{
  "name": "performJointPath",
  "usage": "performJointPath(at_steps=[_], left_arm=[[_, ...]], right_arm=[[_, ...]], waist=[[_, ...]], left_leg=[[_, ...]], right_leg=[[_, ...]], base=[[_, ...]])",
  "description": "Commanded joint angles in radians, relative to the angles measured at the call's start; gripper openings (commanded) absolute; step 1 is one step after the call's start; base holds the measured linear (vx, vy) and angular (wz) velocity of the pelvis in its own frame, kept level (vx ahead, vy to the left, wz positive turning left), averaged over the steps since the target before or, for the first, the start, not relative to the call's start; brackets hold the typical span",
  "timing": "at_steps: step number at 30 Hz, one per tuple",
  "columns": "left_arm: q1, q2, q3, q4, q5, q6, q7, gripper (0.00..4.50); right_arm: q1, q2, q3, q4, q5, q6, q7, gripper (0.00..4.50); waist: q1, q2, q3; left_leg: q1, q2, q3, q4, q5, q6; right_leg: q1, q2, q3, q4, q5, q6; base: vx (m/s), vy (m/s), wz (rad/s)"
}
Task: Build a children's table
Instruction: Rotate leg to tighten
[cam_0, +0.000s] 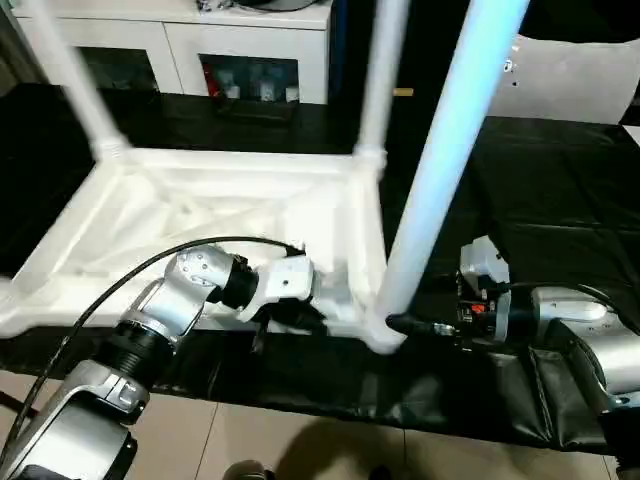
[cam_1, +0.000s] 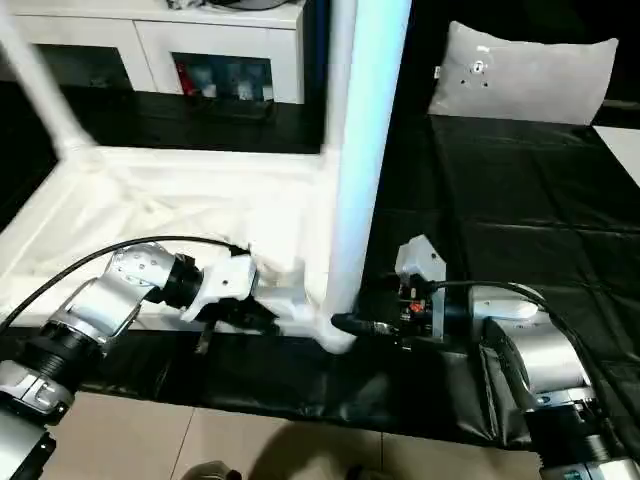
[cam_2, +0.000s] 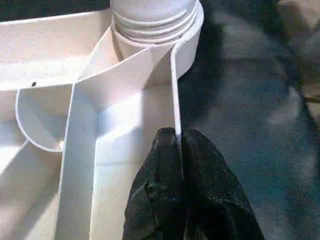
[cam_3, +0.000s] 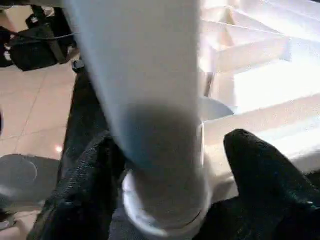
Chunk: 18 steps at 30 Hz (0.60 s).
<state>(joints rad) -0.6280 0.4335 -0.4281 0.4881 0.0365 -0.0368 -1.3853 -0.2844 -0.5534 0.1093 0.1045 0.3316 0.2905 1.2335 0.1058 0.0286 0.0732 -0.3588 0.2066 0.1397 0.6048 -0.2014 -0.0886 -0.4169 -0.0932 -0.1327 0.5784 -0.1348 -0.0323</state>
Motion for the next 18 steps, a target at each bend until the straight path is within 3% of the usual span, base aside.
performJointPath(at_steps=[1,6,13,16,18], left_arm=[[-0.029,-0.001,-0.028,-0.009,-0.003,-0.034,-0.049,0.0],[-0.036,-0.009,-0.028,0.004,-0.006,-0.05,-0.063,0.0],[-0.031,-0.01,-0.021,0.012,-0.01,-0.053,-0.063,0.0],[-0.023,-0.017,-0.007,0.005,-0.019,-0.025,-0.041,0.0],[-0.011,-0.047,0.023,-0.014,-0.027,0.052,0.034,0.0]], right_arm=[[-0.017,0.001,0.008,0.006,0.014,-0.009,0.026,3.01],[-0.019,-0.004,0.021,0.005,0.024,-0.004,0.054,2.57],[-0.006,-0.008,0.027,-0.013,0.04,0.021,0.067,1.98],[0.007,0.003,0.019,-0.035,0.058,0.055,0.045,1.94],[0.025,0.043,0.002,-0.086,0.093,0.154,-0.042,1.93]], waist=[[-0.006,-0.019,-0.077],[-0.007,-0.019,-0.078],[-0.004,-0.019,-0.079],[-0.004,-0.019,-0.076],[-0.003,-0.017,-0.073]], left_leg=[[-0.006,0.017,0.016,-0.071,-0.134,0.086],[-0.001,0.015,0.021,-0.071,-0.136,0.083],[-0.002,0.016,0.022,-0.07,-0.117,0.09],[-0.002,0.015,0.022,-0.071,-0.119,0.087],[-0.001,0.015,0.022,-0.073,-0.127,0.079]], right_leg=[[0.075,-0.055,0.052,-0.067,-0.369,-0.135],[0.07,-0.053,0.057,-0.07,-0.39,-0.124],[0.07,-0.051,0.058,-0.067,-0.362,-0.134],[0.07,-0.049,0.058,-0.069,-0.376,-0.128],[0.07,-0.05,0.057,-0.073,-0.401,-0.118]], base=[[0.0,0.0,0.0],[0.0,0.0,0.0],[0.0,0.0,0.0],[0.0,0.0,0.0],[0.0,0.0,0.0]])
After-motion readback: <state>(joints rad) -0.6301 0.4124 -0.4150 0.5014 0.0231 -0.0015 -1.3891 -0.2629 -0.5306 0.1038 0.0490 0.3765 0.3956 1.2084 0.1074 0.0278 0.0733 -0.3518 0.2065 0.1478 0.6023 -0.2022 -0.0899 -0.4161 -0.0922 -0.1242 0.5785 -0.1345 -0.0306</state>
